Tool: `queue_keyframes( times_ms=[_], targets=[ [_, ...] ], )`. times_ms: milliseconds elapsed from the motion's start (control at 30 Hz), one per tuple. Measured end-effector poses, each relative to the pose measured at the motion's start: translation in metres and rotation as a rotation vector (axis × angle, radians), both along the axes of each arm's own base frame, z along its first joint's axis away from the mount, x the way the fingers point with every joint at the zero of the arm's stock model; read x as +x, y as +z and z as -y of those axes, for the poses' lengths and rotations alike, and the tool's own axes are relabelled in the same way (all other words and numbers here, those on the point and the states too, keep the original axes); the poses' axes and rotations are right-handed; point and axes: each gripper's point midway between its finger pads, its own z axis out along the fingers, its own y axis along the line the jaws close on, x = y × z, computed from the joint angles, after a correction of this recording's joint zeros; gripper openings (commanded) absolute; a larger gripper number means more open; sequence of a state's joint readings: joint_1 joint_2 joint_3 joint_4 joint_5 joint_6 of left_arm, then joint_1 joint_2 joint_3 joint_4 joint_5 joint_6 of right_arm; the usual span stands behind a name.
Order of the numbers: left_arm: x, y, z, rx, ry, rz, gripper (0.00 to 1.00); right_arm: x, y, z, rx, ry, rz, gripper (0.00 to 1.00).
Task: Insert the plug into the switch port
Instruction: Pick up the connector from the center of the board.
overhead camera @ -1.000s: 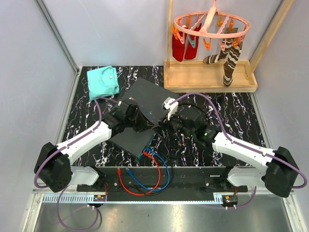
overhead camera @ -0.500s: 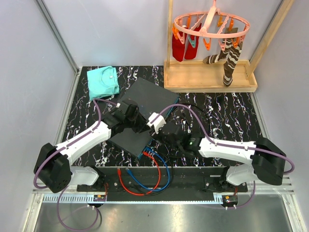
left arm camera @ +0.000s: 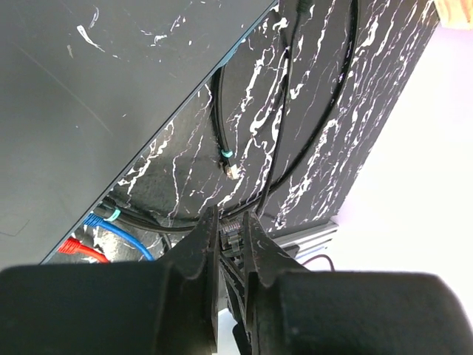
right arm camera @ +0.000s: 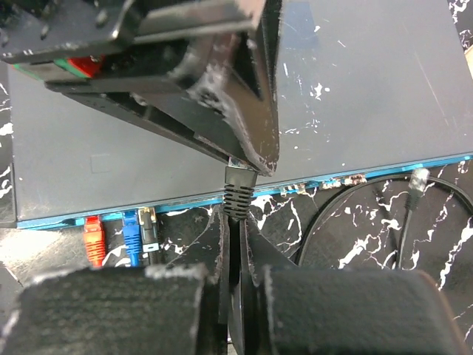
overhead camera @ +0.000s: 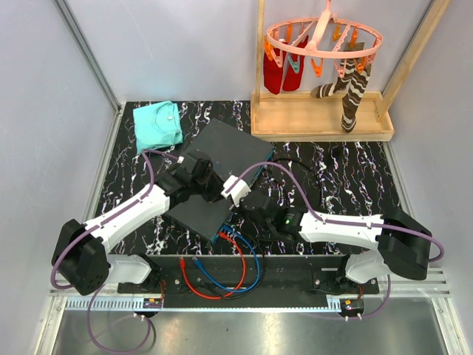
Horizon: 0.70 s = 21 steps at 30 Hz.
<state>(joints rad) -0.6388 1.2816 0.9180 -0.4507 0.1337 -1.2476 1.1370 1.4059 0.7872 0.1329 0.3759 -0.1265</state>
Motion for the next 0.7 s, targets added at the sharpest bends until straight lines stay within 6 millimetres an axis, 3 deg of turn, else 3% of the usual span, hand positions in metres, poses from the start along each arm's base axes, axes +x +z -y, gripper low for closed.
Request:
queue_keyframes(
  times_ms=[33,100,133,267,467,567,700],
  targets=[
    [0.000,0.000,-0.001,0.005,-0.002,0.004,0.37,0.000,0.000,0.000,0.002,0.001,-0.003,0.00],
    [0.002,0.000,-0.005,0.039,-0.011,0.023,0.52,-0.002,-0.001,-0.001,0.008,0.005,-0.014,0.00],
    [0.004,0.000,-0.008,0.056,-0.012,0.037,0.68,-0.004,-0.001,-0.001,0.011,0.009,-0.024,0.00],
    [0.019,0.009,-0.037,0.129,0.010,0.124,0.98,-0.017,-0.006,-0.007,0.042,0.052,-0.095,0.00],
    [0.054,0.032,-0.114,0.286,0.088,0.297,0.99,-0.049,-0.027,-0.013,0.072,0.138,-0.261,0.00],
    [0.066,0.033,-0.154,0.387,0.101,0.340,0.99,-0.065,-0.040,-0.016,0.072,0.175,-0.349,0.00],
    [0.073,0.027,-0.186,0.488,0.079,0.357,0.99,-0.082,-0.062,-0.016,0.037,0.198,-0.456,0.00]
  ],
)
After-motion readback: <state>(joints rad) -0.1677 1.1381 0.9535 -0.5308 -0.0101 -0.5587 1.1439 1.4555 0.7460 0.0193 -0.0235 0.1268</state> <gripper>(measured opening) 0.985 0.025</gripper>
